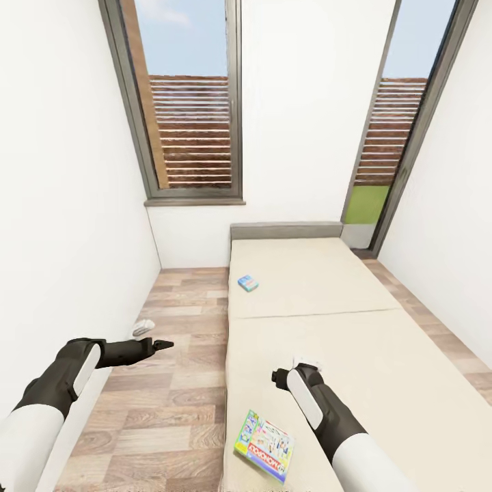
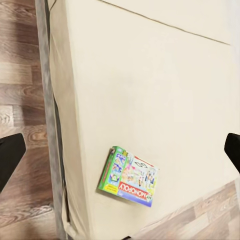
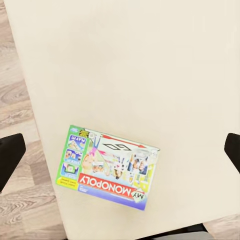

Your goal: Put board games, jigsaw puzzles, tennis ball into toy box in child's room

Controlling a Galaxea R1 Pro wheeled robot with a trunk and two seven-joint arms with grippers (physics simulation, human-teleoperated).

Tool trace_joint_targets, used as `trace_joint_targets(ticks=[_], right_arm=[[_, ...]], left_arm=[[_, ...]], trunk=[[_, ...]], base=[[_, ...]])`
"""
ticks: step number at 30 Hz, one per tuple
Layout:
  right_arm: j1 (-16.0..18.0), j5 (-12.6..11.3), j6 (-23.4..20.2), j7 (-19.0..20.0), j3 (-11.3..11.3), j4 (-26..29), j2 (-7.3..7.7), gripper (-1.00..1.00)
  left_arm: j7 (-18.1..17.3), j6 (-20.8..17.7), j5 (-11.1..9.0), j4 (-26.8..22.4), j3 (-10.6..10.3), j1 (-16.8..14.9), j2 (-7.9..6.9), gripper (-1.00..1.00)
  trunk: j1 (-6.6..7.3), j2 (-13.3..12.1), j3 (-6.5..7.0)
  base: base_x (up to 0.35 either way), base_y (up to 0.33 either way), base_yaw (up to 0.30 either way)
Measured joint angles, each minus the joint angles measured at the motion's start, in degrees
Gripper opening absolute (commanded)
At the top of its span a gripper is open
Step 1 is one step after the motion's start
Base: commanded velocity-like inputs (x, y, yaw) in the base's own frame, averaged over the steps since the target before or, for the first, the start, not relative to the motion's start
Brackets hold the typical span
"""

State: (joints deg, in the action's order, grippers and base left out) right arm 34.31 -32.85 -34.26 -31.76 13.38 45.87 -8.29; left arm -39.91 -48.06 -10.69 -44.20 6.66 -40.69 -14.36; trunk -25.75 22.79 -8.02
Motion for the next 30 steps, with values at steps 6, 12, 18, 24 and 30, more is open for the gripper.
trace_joint_targets(ticks=[6, 12, 18, 24, 30], right_arm=[[0.0, 0.1, -0.3, 0.0, 0.1, 0.0, -0.02, 1.00], [0.0, 0.1, -0.4, 0.0, 0.1, 0.1, -0.01, 1.00], [0.0, 0.1, -0.5, -0.1, 0.1, 0.2, -0.09, 1.00], [0.0, 0.2, -0.5, 0.0, 0.1, 0.2, -0.04, 1.00], [0.0, 0.0, -0.5, 0.0, 0.1, 0.1, -0.04, 1.00]], left_arm=[[0.1, 0.0, 0.1, 0.0, 0.1, 0.0, 0.13, 1.00], [0.1, 0.0, 0.1, 0.0, 0.2, 0.0, -0.01, 1.00], [0.0, 0.0, 0.0, 0.0, 0.2, 0.0, -0.12, 1.00], [0.0, 0.0, 0.0, 0.0, 0.0, 0.0, -0.21, 1.00], [0.0, 0.0, 0.0, 0.0, -0.1, 0.0, -0.10, 1.00]], trunk=[[0.00, 0.0, -0.57], [0.00, 0.0, -1.14], [0.00, 0.0, -1.70], [0.00, 0.0, -2.27], [0.00, 0.0, -2.84]], base=[[0.000, 0.000, 0.000], [0.000, 0.000, 0.000], [0.000, 0.000, 0.000], [0.000, 0.000, 0.000], [0.000, 0.000, 0.000]])
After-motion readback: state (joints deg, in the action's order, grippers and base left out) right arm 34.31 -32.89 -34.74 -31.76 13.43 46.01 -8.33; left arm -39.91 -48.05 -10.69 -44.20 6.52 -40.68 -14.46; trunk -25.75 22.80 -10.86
